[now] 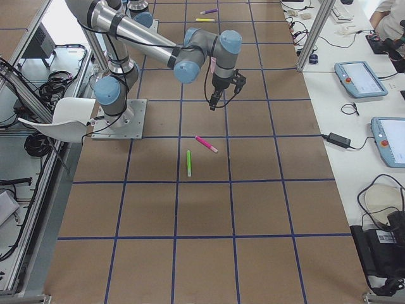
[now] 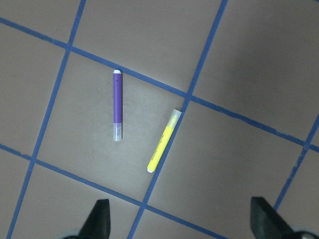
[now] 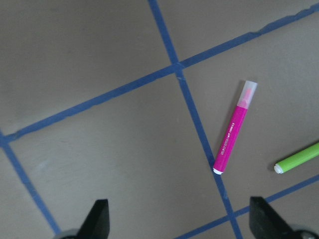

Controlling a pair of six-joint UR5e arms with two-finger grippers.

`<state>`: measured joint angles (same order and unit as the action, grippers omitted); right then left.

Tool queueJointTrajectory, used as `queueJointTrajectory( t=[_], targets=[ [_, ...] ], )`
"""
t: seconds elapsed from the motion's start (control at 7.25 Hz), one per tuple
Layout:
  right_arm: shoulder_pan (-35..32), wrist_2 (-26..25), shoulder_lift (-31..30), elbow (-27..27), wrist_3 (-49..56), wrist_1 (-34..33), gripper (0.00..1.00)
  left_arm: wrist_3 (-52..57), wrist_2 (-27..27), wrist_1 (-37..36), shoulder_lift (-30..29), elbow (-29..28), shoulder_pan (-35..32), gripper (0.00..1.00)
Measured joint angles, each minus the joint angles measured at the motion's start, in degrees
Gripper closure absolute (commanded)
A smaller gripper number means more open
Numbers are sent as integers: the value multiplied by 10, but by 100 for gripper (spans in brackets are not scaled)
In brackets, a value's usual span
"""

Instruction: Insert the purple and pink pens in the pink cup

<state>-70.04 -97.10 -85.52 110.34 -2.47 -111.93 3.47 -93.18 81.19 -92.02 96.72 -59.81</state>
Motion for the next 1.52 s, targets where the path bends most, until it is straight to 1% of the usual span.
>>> queueJointTrajectory(
  t=[0.14, 0.28, 0.41, 0.69, 0.83, 0.97, 1.1, 1.24, 1.38, 1.52],
  targets=[
    [17, -33, -2, 63, 17, -97, 0, 2, -2, -50, -25, 21, 25, 0],
    [44, -46, 0, 109, 35, -162, 0, 3, -3, -99, -51, 41, 38, 0],
    [73, -42, 4, 138, 44, -191, 2, 3, -1, -149, -80, 55, 43, 0],
    [96, -31, 8, 184, 42, -212, 4, 3, 2, -218, -132, 65, 46, 0],
    [99, -28, 13, 193, 40, -221, 4, 3, 1, -243, -154, 66, 47, 0],
    [101, -17, 26, 191, 38, -229, 7, 3, 1, -262, -174, 67, 48, 0],
    [101, -1, 41, 185, 33, -235, 15, 3, 0, -275, -191, 67, 48, 0],
    [102, 6, 51, 182, 25, -238, 24, 2, 0, -285, -206, 67, 49, 5],
    [102, 9, 56, 180, 17, -239, 31, 3, 1, -293, -219, 68, 49, 6],
    [102, 9, 58, 179, 9, -239, 38, 4, 1, -296, -228, 69, 49, 9]
  ],
)
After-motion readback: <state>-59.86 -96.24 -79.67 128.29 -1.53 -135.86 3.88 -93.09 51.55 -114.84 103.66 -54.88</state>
